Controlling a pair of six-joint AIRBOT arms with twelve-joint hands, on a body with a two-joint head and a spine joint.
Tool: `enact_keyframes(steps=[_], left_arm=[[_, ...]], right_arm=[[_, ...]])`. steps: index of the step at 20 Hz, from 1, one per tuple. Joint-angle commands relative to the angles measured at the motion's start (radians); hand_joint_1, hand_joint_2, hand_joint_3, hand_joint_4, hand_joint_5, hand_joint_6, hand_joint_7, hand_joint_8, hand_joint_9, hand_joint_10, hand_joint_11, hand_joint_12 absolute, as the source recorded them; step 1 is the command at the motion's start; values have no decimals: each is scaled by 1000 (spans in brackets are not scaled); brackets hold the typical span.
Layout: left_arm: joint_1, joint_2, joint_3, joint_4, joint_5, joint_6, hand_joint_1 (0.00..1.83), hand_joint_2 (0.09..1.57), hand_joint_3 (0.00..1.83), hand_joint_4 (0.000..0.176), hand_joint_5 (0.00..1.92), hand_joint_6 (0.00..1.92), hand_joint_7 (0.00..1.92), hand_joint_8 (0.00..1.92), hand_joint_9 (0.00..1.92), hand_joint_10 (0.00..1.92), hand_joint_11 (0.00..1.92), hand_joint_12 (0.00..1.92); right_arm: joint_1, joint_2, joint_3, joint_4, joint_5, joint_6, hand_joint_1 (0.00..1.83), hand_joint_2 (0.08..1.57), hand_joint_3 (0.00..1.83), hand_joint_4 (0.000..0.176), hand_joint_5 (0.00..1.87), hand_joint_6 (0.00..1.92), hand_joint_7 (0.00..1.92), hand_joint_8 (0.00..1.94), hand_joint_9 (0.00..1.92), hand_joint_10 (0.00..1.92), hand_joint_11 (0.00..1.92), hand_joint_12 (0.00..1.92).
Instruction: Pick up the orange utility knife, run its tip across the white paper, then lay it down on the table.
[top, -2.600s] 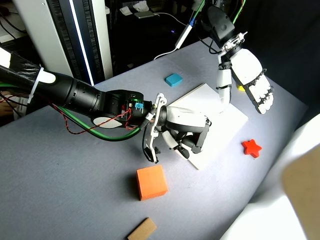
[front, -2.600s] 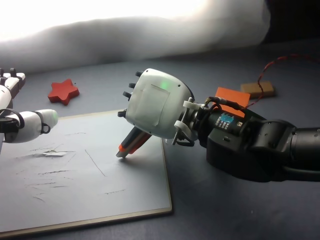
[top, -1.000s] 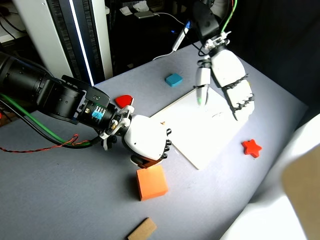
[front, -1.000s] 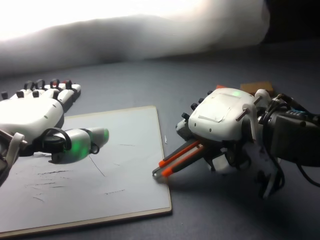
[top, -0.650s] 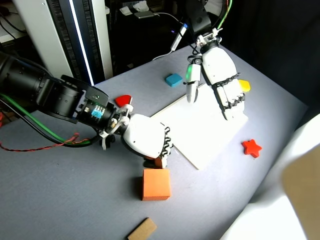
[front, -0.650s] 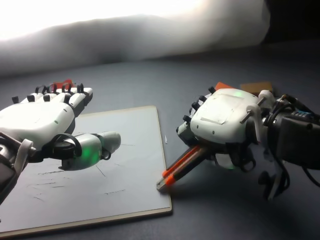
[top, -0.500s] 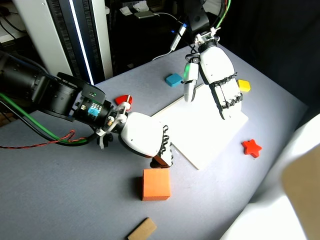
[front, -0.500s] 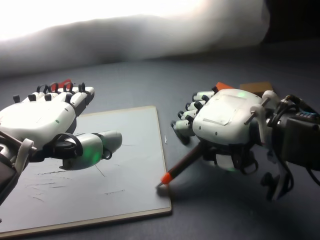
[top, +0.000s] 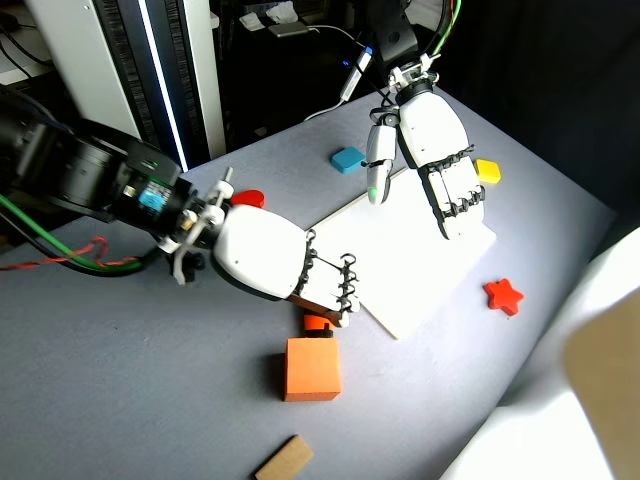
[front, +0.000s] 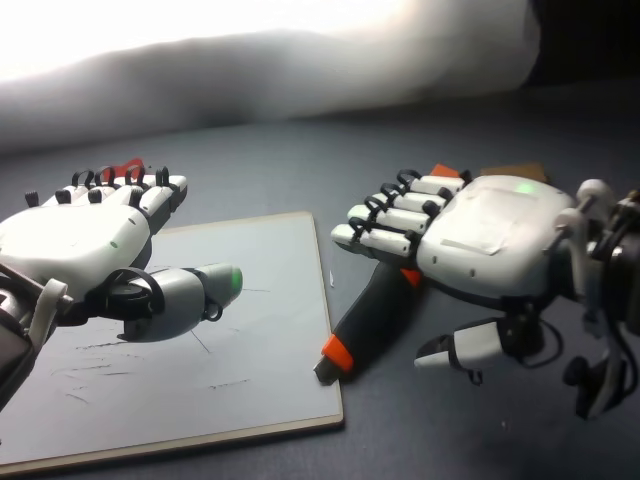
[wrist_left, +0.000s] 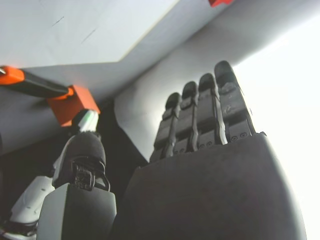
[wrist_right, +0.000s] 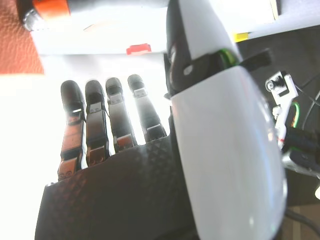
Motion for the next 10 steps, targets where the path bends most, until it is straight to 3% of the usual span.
enact_keyframes(steps=[1, 3, 4, 6, 7, 8, 9, 10], left_arm=[[-12, 6, 0, 62, -73, 5, 0, 1272, 0, 0, 22, 6, 112, 13, 89, 18, 0, 409], [-12, 6, -1, 62, -66, 15, 0, 1270, 0, 0, 57, 13, 181, 22, 144, 29, 0, 502], [-14, 6, -3, 63, -64, 15, 0, 1268, 0, 0, 124, 30, 243, 27, 214, 46, 0, 643], [-21, 6, -12, 77, -63, 13, 29, 1271, 0, 0, 302, 47, 449, 39, 435, 100, 0, 1157], [-25, 6, -19, 77, -59, 13, 49, 1282, 1, 0, 439, 45, 580, 44, 540, 219, 0, 1420], [-29, 5, -28, 77, -43, 4, 60, 1293, 0, 0, 525, 37, 675, 60, 528, 518, 17, 1581], [-33, 5, -36, 77, -37, 3, 91, 1313, 3, 0, 661, 89, 699, 424, 497, 999, 89, 1746], [-38, 5, -45, 77, -28, 3, 126, 1322, 2, 0, 706, 451, 667, 973, 493, 1379, 199, 1853]], right_arm=[[17, 16, -12, -16, 81, 4, 220, 1119, 15, 0, 0, 0, 0, 0, 31, 73, 0, 393], [25, 70, -58, -16, 55, 11, 77, 1149, 9, 0, 17, 5, 44, 6, 77, 73, 0, 585], [29, 99, -81, -16, 38, 16, 15, 1164, 8, 0, 77, 24, 109, 15, 128, 90, 0, 722], [41, 155, -122, -16, -1, 39, 0, 1179, 5, 0, 240, 78, 326, 48, 282, 174, 0, 1014], [44, 177, -137, -16, -6, 52, 0, 1187, 5, 0, 400, 152, 492, 98, 399, 271, 0, 1243], [46, 202, -151, -16, -4, 69, 0, 1195, 1, 0, 490, 259, 624, 128, 389, 583, 0, 1444], [46, 220, -160, -16, -4, 78, 23, 1202, 1, 0, 582, 517, 763, 340, 438, 953, 0, 1719], [44, 244, -169, -16, -1, 88, 17, 1241, 5, 0, 694, 721, 829, 702, 524, 1276, 192, 1879]])
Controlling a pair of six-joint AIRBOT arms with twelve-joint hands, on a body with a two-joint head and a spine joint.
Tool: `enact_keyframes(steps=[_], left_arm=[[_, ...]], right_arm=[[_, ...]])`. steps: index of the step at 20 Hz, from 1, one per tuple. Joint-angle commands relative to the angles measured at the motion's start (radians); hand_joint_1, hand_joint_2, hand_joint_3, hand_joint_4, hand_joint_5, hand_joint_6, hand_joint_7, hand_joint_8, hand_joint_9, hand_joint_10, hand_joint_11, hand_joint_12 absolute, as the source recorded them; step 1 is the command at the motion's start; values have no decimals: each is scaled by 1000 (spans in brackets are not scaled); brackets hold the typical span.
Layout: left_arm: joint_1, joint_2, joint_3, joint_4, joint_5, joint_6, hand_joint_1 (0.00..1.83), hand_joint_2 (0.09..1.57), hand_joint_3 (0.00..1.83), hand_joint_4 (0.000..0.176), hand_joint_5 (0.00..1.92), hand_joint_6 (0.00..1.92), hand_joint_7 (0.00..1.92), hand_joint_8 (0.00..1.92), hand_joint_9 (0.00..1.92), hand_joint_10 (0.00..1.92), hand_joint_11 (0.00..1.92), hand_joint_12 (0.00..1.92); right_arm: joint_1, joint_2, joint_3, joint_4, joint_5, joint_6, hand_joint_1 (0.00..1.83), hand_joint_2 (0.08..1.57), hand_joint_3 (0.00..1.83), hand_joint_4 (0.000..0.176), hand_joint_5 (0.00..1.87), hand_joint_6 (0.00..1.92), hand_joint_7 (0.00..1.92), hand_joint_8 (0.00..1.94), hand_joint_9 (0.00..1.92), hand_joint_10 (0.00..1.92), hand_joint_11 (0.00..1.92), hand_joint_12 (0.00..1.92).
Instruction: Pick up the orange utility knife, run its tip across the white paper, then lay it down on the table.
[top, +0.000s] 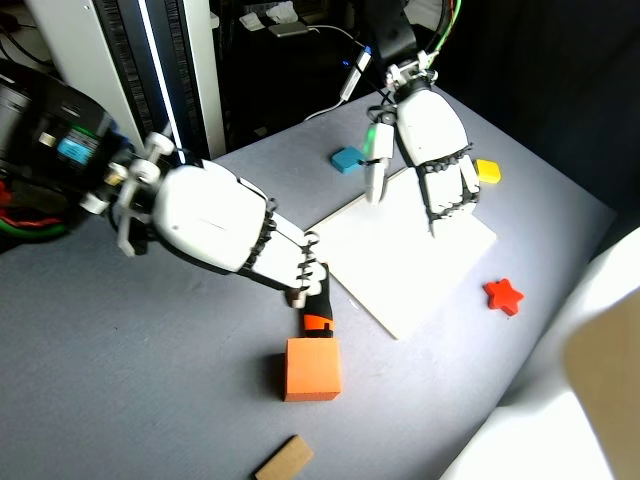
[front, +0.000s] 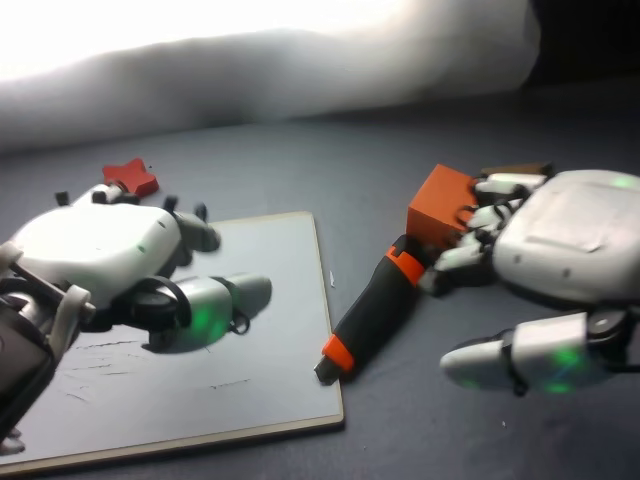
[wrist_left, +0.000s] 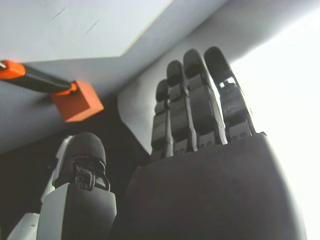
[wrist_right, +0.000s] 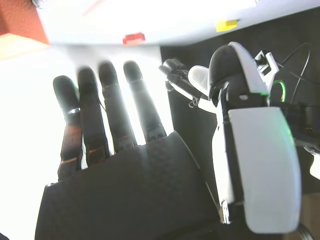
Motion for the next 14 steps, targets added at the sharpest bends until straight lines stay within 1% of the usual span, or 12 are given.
enact_keyframes(steps=[1, 2, 3, 4, 5, 6, 7, 8, 9, 10, 12, 14], left_arm=[[-13, 5, -9, 60, -51, -4, 126, 1322, 2, 0, 706, 451, 667, 973, 493, 1379, 199, 1853], [-18, 6, -27, 62, -50, -4, 147, 1345, 3, 0, 695, 985, 697, 1477, 582, 1698, 362, 1918], [-22, 8, -43, 68, -50, -4, 168, 1360, 6, 0, 709, 1198, 743, 1639, 663, 1848, 497, 1920], [-25, 9, -55, 73, -51, -4, 190, 1377, 11, 0, 760, 1277, 849, 1722, 802, 1906, 642, 1921], [-31, 9, -66, 76, -51, -4, 199, 1389, 13, 0, 791, 1313, 904, 1733, 874, 1918, 713, 1921], [-39, 8, -78, 76, -51, -4, 211, 1404, 14, 0, 830, 1527, 988, 1799, 1001, 1920, 844, 1921], [-46, 7, -87, 76, -52, -4, 223, 1423, 18, 0, 882, 1657, 1076, 1822, 1123, 1921, 990, 1921], [-49, 7, -91, 76, -52, -3, 235, 1435, 20, 0, 908, 1697, 1115, 1828, 1177, 1921, 1062, 1921], [-52, 7, -96, 81, -52, -3, 335, 1447, 20, 0, 971, 1800, 1151, 1872, 1239, 1921, 1149, 1921], [-54, 7, -98, 82, -52, -3, 381, 1466, 24, 0, 1008, 1889, 1183, 1910, 1280, 1921, 1203, 1921], [-57, 8, -98, 82, -52, -4, 454, 1504, 34, 0, 1105, 1920, 1252, 1921, 1340, 1921, 1269, 1921], [-61, 8, -94, 82, -51, -4, 460, 1517, 36, 0, 1085, 1921, 1230, 1921, 1316, 1921, 1263, 1921]], right_arm=[[8, 23, -8, -10, 89, 12, 17, 1241, 5, 0, 694, 721, 829, 702, 524, 1276, 192, 1879], [-1, 51, -19, -10, 100, 22, 2, 1284, 7, 0, 720, 1177, 922, 1050, 712, 1480, 412, 1918], [-9, 78, -27, -10, 104, 31, 0, 1301, 7, 0, 781, 1462, 1036, 1289, 865, 1660, 557, 1920], [-12, 96, -32, -10, 102, 43, 0, 1329, 11, 0, 866, 1535, 1113, 1436, 993, 1788, 736, 1921], [-15, 121, -38, -10, 95, 56, 0, 1359, 14, 0, 894, 1528, 1144, 1494, 1052, 1845, 849, 1921], [-16, 149, -45, -10, 80, 70, 0, 1411, 24, 0, 940, 1649, 1131, 1649, 1087, 1906, 994, 1921], [-15, 172, -50, -10, 68, 84, 0, 1468, 33, 0, 992, 1795, 1143, 1798, 1138, 1918, 1127, 1921], [-14, 187, -53, -11, 61, 99, 21, 1499, 32, 0, 1011, 1860, 1168, 1870, 1185, 1920, 1204, 1921], [-13, 207, -59, -11, 59, 121, 173, 1526, 48, 0, 1025, 1909, 1173, 1927, 1226, 1921, 1280, 1921], [-13, 220, -63, -13, 59, 125, 336, 1525, 37, 0, 1043, 1919, 1186, 1938, 1251, 1921, 1314, 1921], [-14, 235, -69, -42, 65, 126, 569, 1511, 18, 0, 1034, 1921, 1185, 1941, 1267, 1921, 1338, 1921], [-16, 239, -80, -66, 94, 131, 617, 1501, 10, 0, 1042, 1921, 1196, 1941, 1272, 1921, 1356, 1921]])
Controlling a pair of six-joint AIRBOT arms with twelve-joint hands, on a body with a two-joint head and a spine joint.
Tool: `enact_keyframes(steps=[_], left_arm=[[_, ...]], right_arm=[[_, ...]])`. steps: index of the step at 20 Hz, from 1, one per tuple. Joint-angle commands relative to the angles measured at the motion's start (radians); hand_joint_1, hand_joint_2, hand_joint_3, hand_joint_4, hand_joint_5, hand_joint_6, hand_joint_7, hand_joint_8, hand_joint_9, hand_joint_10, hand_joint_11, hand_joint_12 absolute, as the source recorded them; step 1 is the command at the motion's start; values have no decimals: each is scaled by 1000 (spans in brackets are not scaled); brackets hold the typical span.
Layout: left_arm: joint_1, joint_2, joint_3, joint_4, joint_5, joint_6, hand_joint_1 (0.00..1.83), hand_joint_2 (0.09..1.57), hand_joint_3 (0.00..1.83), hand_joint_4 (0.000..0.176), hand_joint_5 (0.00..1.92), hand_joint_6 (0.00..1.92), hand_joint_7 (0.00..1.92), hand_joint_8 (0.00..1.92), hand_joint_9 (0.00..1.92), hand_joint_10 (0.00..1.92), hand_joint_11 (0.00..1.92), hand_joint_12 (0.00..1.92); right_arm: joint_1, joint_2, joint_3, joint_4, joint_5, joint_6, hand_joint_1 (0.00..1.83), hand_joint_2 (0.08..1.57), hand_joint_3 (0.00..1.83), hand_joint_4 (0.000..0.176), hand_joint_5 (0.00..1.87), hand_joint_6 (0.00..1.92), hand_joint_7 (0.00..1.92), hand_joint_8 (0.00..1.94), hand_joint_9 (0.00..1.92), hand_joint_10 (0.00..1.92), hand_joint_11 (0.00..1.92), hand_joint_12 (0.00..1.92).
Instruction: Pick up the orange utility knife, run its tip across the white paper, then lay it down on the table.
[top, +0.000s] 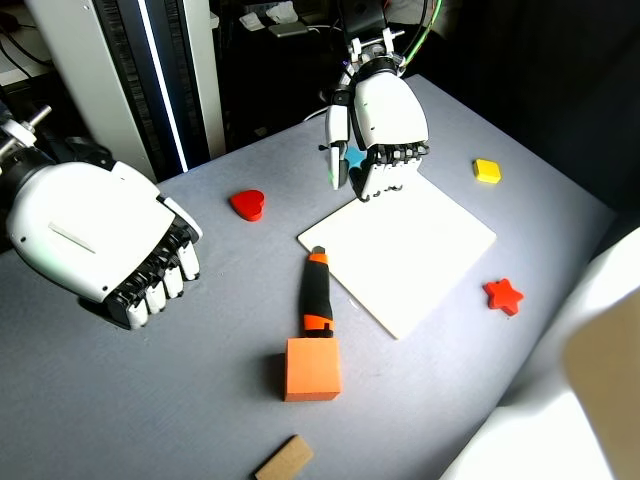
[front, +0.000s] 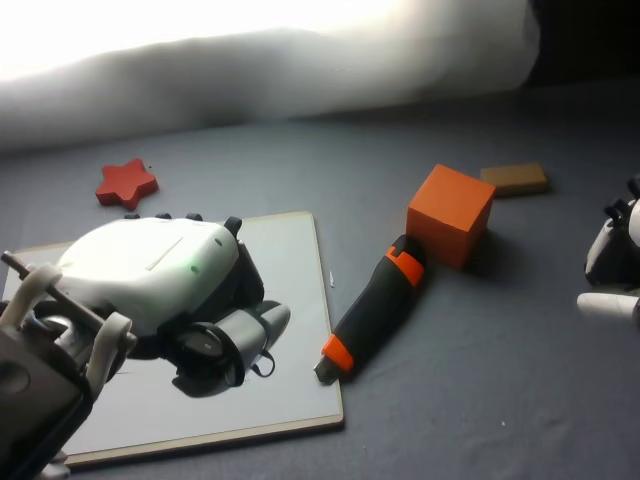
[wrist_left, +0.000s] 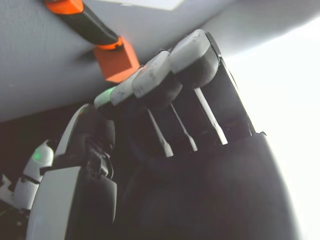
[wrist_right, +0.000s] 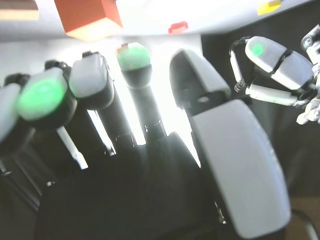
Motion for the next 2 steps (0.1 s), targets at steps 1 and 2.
enact_keyframes(steps=[1, 2], left_arm=[[-14, 7, 5, 65, -60, -4, 453, 1526, 38, 0, 1068, 1921, 1216, 1921, 1297, 1921, 1244, 1921], [-17, 7, 9, 65, -60, -4, 448, 1528, 38, 0, 1047, 1921, 1207, 1921, 1286, 1921, 1235, 1921]], right_arm=[[6, 6, -11, -52, 128, 23, 606, 1505, 11, 0, 1057, 1921, 1205, 1941, 1282, 1921, 1366, 1921], [6, 8, -19, -123, 152, 63, 598, 1501, 9, 0, 1053, 1921, 1215, 1941, 1292, 1921, 1379, 1921]])
